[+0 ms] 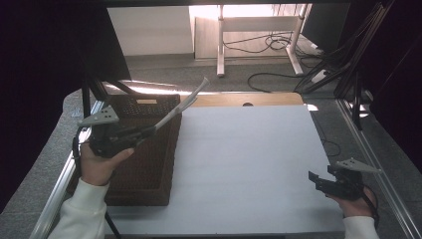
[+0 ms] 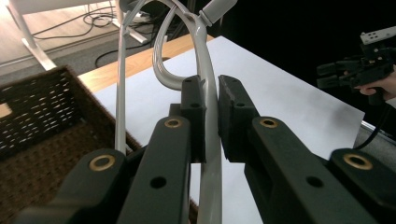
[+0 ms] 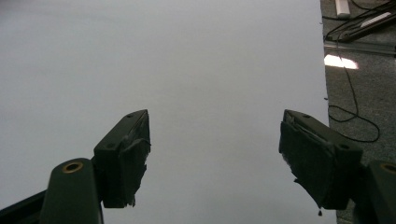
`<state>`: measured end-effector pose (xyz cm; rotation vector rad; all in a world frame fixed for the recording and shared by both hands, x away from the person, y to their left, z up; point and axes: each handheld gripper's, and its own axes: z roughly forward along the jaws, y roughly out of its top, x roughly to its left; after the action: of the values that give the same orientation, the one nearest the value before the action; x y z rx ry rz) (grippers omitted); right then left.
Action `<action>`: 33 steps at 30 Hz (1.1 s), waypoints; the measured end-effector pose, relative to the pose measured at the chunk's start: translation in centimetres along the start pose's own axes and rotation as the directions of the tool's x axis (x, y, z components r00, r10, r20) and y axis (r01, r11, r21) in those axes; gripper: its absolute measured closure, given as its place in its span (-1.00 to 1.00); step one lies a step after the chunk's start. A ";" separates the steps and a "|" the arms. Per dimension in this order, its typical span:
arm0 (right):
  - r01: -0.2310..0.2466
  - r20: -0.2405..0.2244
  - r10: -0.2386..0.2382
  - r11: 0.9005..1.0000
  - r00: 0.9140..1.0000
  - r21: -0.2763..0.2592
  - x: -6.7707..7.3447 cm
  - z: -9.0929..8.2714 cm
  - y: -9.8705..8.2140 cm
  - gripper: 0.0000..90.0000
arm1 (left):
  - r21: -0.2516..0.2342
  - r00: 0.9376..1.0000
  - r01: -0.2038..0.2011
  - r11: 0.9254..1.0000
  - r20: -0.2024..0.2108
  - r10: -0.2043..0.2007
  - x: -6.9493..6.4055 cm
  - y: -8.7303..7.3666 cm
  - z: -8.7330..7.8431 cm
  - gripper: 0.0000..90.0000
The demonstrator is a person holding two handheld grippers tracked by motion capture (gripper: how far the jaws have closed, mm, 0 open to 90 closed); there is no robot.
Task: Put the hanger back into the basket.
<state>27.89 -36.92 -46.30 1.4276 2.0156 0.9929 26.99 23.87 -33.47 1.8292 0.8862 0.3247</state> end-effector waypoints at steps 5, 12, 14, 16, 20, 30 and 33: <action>0.000 0.000 0.000 1.000 1.000 -0.001 0.0 -0.1 0.0 -0.42 | -0.011 1.000 0.014 1.000 -0.014 -0.014 1.0 -0.9 -1.2 0.82; 0.003 0.000 -0.003 1.000 1.000 0.000 0.1 0.1 0.0 -0.42 | -0.024 0.999 0.044 0.999 -0.026 -0.044 2.7 -2.6 -2.8 0.82; 0.004 0.001 -0.004 1.000 1.000 0.001 0.2 0.1 0.0 -0.42 | -0.025 0.998 0.051 0.998 -0.027 -0.052 3.1 -3.1 -3.2 0.82; 0.004 0.001 -0.004 1.000 1.000 0.003 0.2 0.1 0.0 -0.42 | -0.024 0.998 0.059 0.998 -0.036 -0.060 3.4 -3.6 -3.5 0.82; 0.006 0.001 -0.006 1.000 1.000 0.004 0.2 0.2 0.0 -0.42 | -0.025 0.995 0.083 0.996 -0.045 -0.084 4.4 -4.7 -4.1 0.82; 0.010 0.000 -0.010 1.000 1.000 0.012 0.3 0.3 -0.1 -0.42 | -0.001 0.994 0.100 0.995 -0.039 -0.100 6.1 -6.8 -4.3 0.82; 0.011 0.001 -0.011 1.000 1.000 0.013 0.3 0.3 -0.1 -0.43 | -0.002 0.993 0.111 0.994 -0.037 -0.111 6.6 -7.5 -4.2 0.82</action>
<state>27.96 -36.59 -46.61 1.4224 2.0306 0.9756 25.96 32.88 -39.40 1.7713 1.0100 0.2889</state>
